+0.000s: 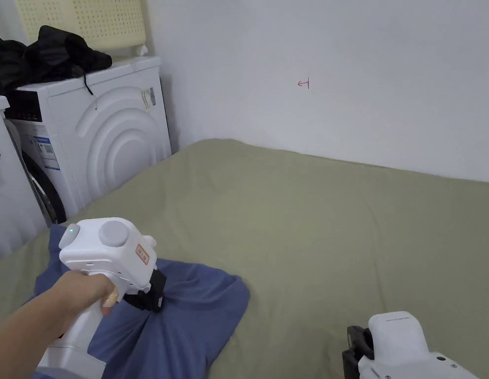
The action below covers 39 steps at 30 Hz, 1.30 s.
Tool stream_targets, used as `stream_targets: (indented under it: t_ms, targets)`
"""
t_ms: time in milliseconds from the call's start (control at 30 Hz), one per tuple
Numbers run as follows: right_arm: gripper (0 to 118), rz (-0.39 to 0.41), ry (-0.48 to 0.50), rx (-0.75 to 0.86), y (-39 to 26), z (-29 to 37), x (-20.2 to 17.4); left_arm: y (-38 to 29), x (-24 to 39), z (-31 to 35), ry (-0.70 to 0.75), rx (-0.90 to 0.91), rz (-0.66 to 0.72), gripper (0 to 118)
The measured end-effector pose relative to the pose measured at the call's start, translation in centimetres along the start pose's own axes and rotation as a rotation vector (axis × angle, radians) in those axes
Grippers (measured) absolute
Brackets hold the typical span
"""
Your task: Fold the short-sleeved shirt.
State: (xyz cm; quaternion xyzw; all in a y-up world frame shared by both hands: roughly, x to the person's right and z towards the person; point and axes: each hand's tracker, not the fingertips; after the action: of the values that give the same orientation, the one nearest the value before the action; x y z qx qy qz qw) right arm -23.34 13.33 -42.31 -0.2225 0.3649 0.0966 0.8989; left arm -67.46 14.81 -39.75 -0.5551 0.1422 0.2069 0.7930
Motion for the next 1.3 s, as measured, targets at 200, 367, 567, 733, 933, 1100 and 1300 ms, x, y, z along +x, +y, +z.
stream_targets:
  t_ms: [200, 367, 567, 733, 933, 1100, 1300]
  targets:
    - [0, -0.025, -0.016, 0.002, -0.1, 2.0, 1.6, -0.1, 3.0, 4.7, -0.039, 0.131, -0.051, 0]
    - [0, -0.083, -0.112, -0.001, -0.3, 5.7, 5.7, 0.1, 10.7, 8.5, -0.099, 0.201, -0.149, 0]
    - [0, -0.145, -0.294, 0.025, -1.3, 12.9, 12.8, -1.4, 23.8, 10.3, -0.174, 0.223, -0.352, 0]
    - [0, -0.171, -0.450, 0.037, -2.9, 19.9, 19.0, -3.3, 34.3, 9.7, -0.324, 0.200, -0.494, 0]
    - [0, -0.234, -0.606, 0.029, -6.0, 27.9, 24.6, -6.8, 48.5, 10.1, -0.503, 0.182, -0.678, 0]
    - [0, -0.312, -0.695, 0.003, -9.2, 32.1, 27.4, -10.7, 59.0, 9.2, -0.631, 0.108, -0.842, 0]
    - [0, -0.379, -0.755, -0.051, -12.7, 33.9, 28.8, -17.0, 66.0, 4.7, -0.687, -0.027, -0.904, 0]
